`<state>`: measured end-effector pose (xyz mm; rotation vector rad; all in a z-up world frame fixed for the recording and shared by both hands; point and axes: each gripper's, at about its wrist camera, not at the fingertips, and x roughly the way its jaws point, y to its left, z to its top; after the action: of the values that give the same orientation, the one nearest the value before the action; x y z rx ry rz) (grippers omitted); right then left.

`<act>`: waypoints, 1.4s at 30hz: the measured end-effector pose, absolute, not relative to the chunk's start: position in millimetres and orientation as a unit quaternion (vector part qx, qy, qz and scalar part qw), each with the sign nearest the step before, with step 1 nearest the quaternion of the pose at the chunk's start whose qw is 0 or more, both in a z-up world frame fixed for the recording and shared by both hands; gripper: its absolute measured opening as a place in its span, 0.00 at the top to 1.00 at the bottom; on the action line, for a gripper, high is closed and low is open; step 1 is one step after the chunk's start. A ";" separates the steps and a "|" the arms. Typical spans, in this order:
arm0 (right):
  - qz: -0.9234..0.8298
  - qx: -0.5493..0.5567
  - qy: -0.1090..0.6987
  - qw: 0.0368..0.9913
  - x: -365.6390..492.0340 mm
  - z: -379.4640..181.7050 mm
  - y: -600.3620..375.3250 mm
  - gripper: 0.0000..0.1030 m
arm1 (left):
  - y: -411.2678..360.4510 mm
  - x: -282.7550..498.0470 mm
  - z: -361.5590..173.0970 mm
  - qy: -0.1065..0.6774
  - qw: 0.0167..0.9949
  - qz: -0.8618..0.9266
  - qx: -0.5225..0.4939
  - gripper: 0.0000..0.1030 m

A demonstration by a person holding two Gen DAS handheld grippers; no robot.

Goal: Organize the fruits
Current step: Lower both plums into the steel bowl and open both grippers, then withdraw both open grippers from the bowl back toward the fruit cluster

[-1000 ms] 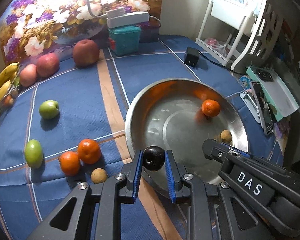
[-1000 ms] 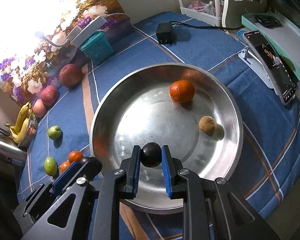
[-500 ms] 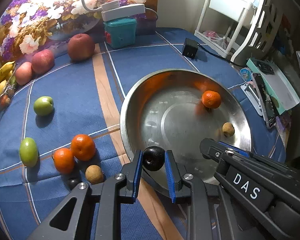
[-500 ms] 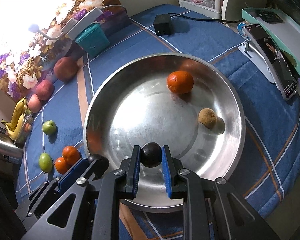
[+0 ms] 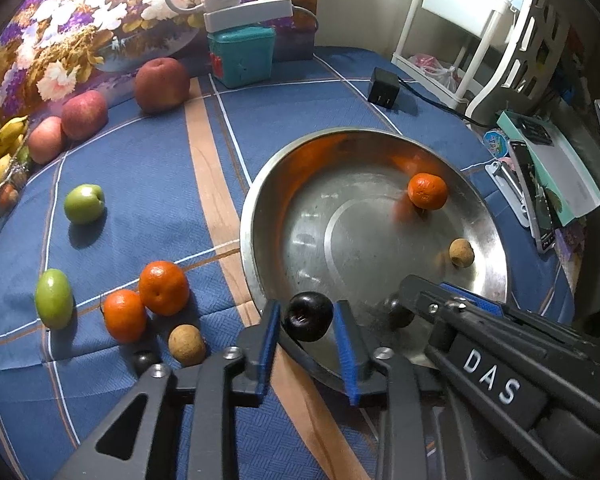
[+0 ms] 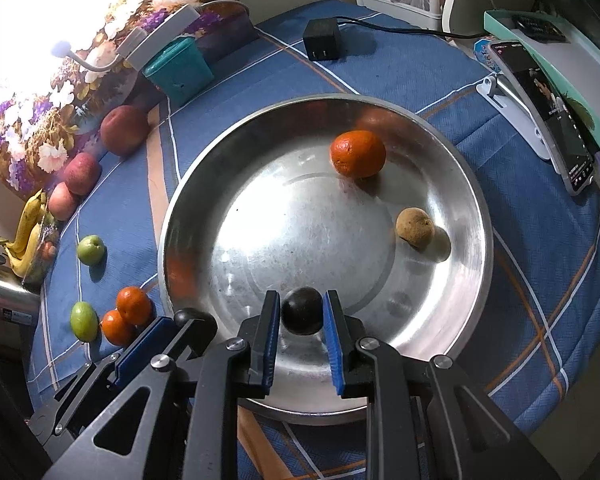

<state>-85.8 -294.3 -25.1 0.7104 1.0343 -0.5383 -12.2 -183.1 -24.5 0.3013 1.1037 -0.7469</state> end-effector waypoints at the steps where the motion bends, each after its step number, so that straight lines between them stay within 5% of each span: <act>1: -0.249 0.328 0.478 0.776 -85.9 -25.0 -294.2 0.76 | -182.9 -12.1 -24.4 0.510 0.775 -0.345 0.138 0.65; 4: -0.248 0.327 0.481 0.775 -85.0 -25.9 -292.7 0.68 | -182.4 -11.9 -23.1 0.508 0.777 -0.345 0.138 0.62; 23: -0.256 0.326 0.475 0.776 -88.3 -20.8 -296.8 0.57 | -169.6 2.1 -29.1 0.529 0.783 -0.298 0.133 0.28; 42: -0.254 0.320 0.476 0.779 -85.5 -18.3 -294.0 0.57 | -118.7 34.9 -26.1 0.562 0.797 -0.210 0.077 0.26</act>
<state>-85.5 -294.0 -18.3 0.6909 1.0297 -0.5487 34.9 -118.7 -26.1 0.1649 1.2061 -0.4520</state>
